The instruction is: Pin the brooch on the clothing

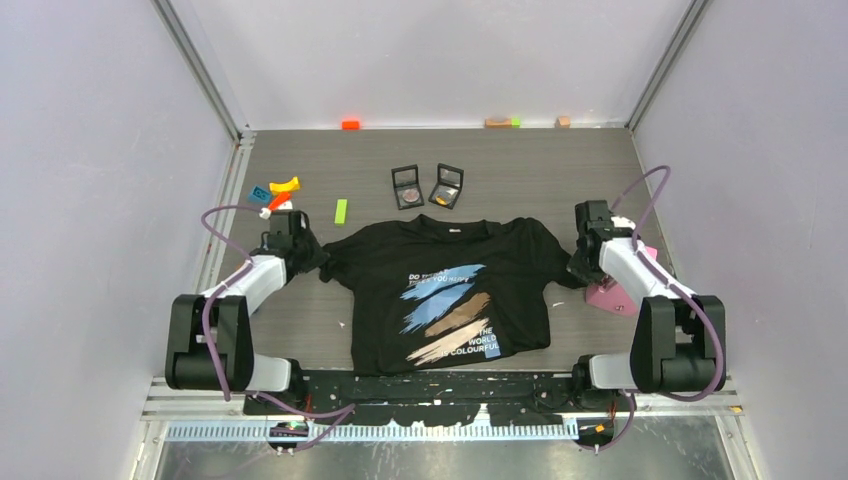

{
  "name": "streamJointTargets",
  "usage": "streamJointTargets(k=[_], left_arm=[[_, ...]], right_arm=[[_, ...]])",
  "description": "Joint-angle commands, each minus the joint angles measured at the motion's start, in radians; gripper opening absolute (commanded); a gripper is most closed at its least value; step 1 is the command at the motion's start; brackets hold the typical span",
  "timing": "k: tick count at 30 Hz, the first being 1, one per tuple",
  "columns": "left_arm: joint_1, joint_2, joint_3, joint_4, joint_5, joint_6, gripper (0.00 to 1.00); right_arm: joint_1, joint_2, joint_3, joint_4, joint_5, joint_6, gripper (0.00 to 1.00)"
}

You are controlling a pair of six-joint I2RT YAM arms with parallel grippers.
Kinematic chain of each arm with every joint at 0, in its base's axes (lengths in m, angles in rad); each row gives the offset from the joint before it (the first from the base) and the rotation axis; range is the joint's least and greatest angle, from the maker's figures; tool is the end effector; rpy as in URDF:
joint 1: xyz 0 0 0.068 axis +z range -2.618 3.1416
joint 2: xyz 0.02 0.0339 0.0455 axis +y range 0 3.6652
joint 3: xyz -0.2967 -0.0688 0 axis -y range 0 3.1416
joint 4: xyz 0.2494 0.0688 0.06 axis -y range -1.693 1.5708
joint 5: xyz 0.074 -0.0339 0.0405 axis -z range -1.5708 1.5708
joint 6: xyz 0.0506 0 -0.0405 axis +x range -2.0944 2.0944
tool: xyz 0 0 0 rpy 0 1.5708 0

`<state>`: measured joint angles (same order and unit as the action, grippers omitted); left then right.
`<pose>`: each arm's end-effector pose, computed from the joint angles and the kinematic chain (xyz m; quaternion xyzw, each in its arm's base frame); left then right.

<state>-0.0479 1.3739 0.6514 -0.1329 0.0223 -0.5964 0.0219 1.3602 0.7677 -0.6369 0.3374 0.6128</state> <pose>0.2701 -0.0141 0.1905 -0.2499 0.9027 -0.1208 0.3288 0.2394 -0.0115 0.1994 0.3102 0.9211 -0.1049 0.2107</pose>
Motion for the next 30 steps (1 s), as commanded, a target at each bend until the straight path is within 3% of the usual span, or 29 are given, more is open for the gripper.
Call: streamJointTargets(k=[1,8,13,15,18,19,21,26,30], left_arm=[[0.043,-0.04,-0.028,0.061,0.014,-0.044,0.0],[0.092,-0.066,-0.044,0.057,0.013,-0.068,0.0],[0.101,-0.08,-0.033,0.035,0.028,-0.071,0.03],[0.101,-0.086,-0.016,0.011,0.041,-0.069,0.25],[0.1,-0.095,0.035,-0.047,0.082,-0.055,0.73],[0.101,-0.099,0.059,-0.078,0.085,-0.05,0.8],[0.1,-0.094,0.118,-0.144,0.098,-0.024,0.86],[0.09,0.016,0.408,-0.516,0.054,0.072,0.89],[0.065,0.093,0.598,-0.687,0.045,0.163,0.89]], right_arm=[[-0.071,-0.038,0.056,-0.025,0.059,0.002,0.0],[-0.11,-0.046,0.067,-0.036,0.136,-0.006,0.01],[-0.111,-0.057,0.069,-0.036,0.159,-0.015,0.07],[-0.111,-0.059,0.08,-0.038,0.149,-0.028,0.17],[-0.111,-0.072,0.112,-0.043,0.094,-0.057,0.53],[-0.111,-0.082,0.119,-0.046,0.08,-0.063,0.6],[-0.111,-0.101,0.153,-0.047,0.04,-0.087,0.76],[-0.109,-0.133,0.233,-0.077,-0.028,-0.132,0.82],[-0.091,-0.144,0.305,-0.072,-0.087,-0.15,0.83]])
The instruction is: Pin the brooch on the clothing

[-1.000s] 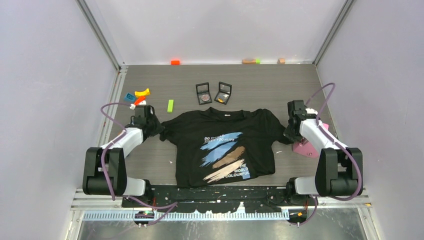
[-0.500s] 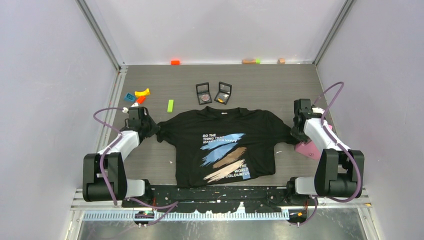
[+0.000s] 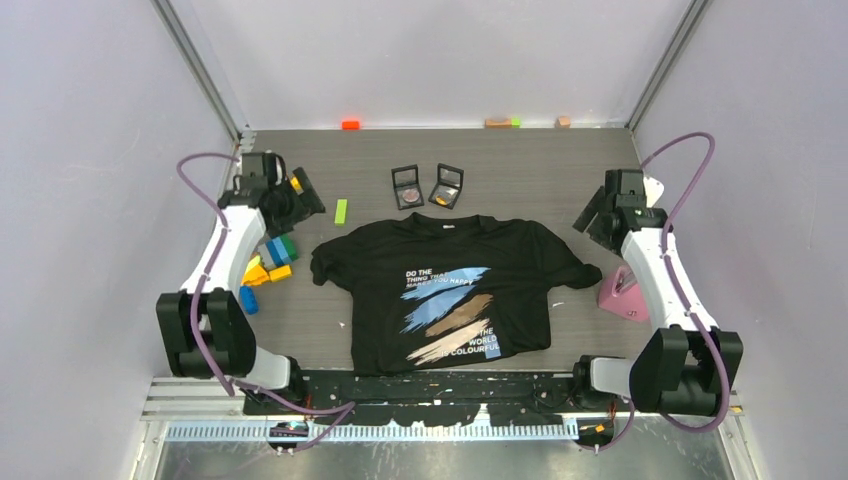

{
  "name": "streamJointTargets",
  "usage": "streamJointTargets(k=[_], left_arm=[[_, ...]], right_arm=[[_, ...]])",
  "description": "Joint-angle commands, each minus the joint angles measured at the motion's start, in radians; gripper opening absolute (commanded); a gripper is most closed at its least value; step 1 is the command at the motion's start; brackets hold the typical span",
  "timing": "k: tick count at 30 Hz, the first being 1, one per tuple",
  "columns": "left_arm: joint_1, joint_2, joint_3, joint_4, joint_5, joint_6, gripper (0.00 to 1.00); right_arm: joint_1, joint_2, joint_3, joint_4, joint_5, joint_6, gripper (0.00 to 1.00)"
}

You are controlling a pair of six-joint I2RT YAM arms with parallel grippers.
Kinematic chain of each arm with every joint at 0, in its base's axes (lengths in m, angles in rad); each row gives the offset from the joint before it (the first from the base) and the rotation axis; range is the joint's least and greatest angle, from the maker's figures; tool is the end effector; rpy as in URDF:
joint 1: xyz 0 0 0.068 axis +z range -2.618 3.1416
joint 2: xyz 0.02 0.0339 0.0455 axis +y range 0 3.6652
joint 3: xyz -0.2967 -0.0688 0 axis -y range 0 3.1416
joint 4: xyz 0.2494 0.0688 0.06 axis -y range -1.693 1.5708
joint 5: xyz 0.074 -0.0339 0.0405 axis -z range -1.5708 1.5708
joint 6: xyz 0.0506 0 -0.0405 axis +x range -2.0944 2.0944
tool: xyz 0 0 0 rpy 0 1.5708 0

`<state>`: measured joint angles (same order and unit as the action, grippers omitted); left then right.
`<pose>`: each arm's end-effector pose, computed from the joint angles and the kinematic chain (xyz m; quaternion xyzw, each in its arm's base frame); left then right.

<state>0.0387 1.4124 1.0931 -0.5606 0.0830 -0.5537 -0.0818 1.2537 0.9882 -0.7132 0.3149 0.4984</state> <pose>0.3080 0.0077 0.2893 -0.2610 0.9033 -0.1239 0.3172 0.2499 -0.0362 0.2865 0.3141 0.8921 -0.0872 0.3129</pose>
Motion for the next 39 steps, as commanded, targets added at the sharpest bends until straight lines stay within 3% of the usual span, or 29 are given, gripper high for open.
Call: streamJointTargets(k=[1,4,10,18,22,28,39], left_arm=[[-0.029,0.066,0.201,-0.287,-0.022,0.145,0.89],[-0.111,0.105,0.326,-0.344,-0.064,0.182,0.88],[-0.172,0.133,0.427,-0.291,-0.019,0.233,0.87],[-0.172,0.057,0.291,-0.176,0.151,0.27,0.86],[-0.171,0.04,0.262,-0.144,0.207,0.252,0.86],[-0.168,0.033,0.258,-0.143,0.223,0.249,0.86],[-0.123,0.034,0.247,-0.117,0.3,0.215,0.85]], right_arm=[[0.026,-0.038,0.09,0.009,-0.085,-0.038,0.83],[0.068,-0.028,0.12,0.054,-0.108,-0.047,0.84],[0.327,0.117,0.242,0.141,-0.071,-0.08,0.84],[0.534,0.505,0.58,0.168,-0.078,-0.2,0.85],[0.569,0.751,0.793,0.141,-0.091,-0.271,0.83],[0.6,0.989,1.077,0.056,-0.1,-0.373,0.81],[0.63,1.177,1.324,-0.014,-0.117,-0.44,0.75]])
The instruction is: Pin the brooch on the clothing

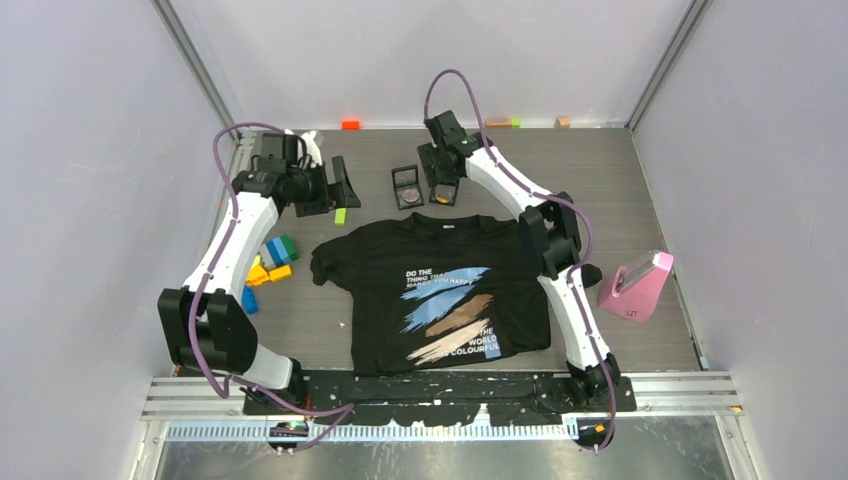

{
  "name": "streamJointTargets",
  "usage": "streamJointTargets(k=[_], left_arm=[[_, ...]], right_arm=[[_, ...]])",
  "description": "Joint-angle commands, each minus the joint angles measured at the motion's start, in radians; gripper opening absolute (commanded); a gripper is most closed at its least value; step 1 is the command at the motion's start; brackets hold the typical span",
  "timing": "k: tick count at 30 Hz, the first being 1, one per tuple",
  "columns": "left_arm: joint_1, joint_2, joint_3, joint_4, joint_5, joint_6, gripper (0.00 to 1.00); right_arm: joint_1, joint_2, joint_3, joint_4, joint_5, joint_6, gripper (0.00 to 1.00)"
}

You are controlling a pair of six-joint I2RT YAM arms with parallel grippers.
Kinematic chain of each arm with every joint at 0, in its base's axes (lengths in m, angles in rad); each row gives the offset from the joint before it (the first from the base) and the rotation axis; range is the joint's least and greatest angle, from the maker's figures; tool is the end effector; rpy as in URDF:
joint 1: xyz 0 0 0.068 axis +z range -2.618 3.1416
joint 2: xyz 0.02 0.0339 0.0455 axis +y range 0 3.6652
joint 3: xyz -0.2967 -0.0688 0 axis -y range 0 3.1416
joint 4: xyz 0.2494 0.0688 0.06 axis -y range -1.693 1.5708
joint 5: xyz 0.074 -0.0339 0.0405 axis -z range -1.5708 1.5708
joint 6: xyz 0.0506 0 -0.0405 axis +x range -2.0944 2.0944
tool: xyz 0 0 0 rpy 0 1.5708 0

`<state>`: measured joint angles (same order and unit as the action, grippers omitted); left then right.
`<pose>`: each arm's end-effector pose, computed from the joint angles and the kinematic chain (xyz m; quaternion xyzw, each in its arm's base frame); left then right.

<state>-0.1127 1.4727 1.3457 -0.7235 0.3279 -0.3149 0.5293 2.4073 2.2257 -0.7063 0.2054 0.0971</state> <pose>0.3224 -0.0529 0.3451 -0.0360 0.9244 -0.2230 0.3074 0.5010 0.2811 0.2304 -0.1674 0.9229 0.0107 0.3466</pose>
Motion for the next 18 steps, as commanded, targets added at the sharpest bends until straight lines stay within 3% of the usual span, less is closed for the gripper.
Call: streamJointTargets(k=[1,18], left_arm=[[0.035,-0.026,-0.007,0.051,0.069,-0.029,0.85],[0.069,-0.014,-0.015,0.055,0.12,-0.046,0.84]], right_arm=[[0.023,0.028,0.094,-0.024,-0.002,-0.038,0.74],[0.043,0.052,0.045,-0.01,-0.027,-0.015,0.68]])
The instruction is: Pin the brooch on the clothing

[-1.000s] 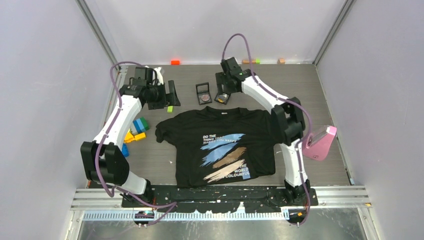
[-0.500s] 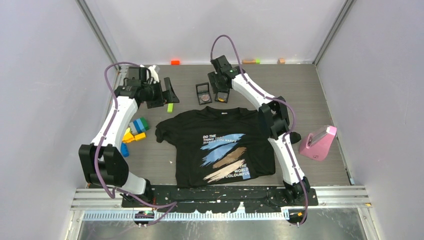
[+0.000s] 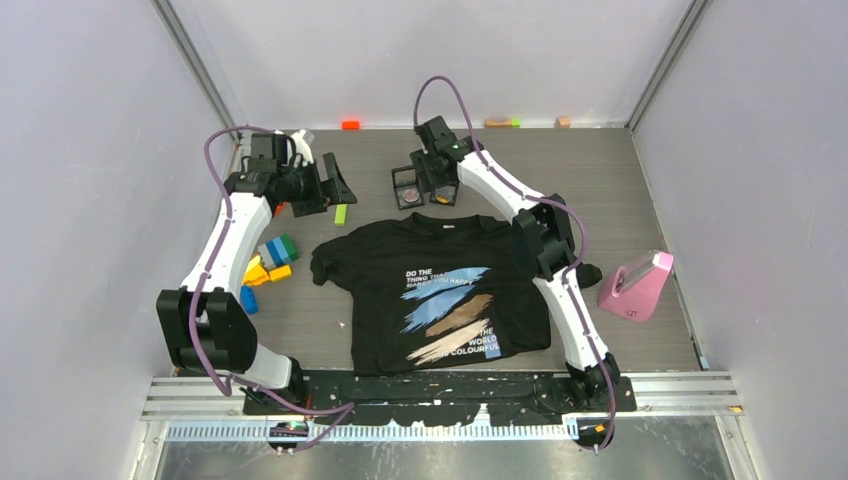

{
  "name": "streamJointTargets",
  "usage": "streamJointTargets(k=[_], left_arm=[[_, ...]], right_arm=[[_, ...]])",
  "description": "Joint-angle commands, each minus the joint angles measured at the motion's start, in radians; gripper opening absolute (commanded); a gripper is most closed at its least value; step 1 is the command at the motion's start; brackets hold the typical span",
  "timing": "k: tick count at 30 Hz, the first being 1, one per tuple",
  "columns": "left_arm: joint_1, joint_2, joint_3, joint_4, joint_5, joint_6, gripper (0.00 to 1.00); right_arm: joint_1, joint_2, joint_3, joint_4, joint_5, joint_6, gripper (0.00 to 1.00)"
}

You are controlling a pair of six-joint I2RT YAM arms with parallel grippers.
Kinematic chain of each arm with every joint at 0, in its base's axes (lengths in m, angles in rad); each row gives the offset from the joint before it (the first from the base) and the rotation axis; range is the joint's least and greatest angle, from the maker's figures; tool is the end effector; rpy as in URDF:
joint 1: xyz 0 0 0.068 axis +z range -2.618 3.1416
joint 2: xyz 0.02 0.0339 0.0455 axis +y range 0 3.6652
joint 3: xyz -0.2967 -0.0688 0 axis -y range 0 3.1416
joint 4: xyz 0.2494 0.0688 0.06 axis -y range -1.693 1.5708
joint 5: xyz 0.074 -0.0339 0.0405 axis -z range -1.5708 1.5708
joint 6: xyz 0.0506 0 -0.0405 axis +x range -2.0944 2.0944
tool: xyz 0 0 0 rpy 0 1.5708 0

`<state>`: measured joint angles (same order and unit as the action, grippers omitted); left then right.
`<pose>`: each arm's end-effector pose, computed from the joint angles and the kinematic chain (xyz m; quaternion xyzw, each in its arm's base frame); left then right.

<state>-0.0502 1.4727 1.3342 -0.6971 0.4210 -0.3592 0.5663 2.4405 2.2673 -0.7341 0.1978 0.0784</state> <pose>0.3254 -0.0371 0.3446 -0.0662 0.9133 -0.2624 0.3045 0.4938 0.3022 0.2236 -0.1960 0.9208 0.0141 0.3370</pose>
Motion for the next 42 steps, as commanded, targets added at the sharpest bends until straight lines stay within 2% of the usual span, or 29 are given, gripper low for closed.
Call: streamJointTargets(k=[1,29,35,42], left_arm=[[0.006,-0.014,-0.005,0.028,0.027,-0.001,0.84],[0.008,-0.016,-0.008,0.03,0.029,-0.007,0.84],[0.008,-0.016,-0.009,0.03,0.031,-0.009,0.84],[0.009,-0.014,-0.01,0.028,0.032,-0.009,0.84]], right_arm=[[0.006,0.021,0.002,0.017,-0.024,0.005,0.67],[0.005,0.085,-0.007,-0.025,-0.014,-0.002,0.54],[0.008,0.085,-0.018,-0.013,0.086,0.003,0.42],[0.012,0.081,-0.035,0.005,0.108,0.002,0.33]])
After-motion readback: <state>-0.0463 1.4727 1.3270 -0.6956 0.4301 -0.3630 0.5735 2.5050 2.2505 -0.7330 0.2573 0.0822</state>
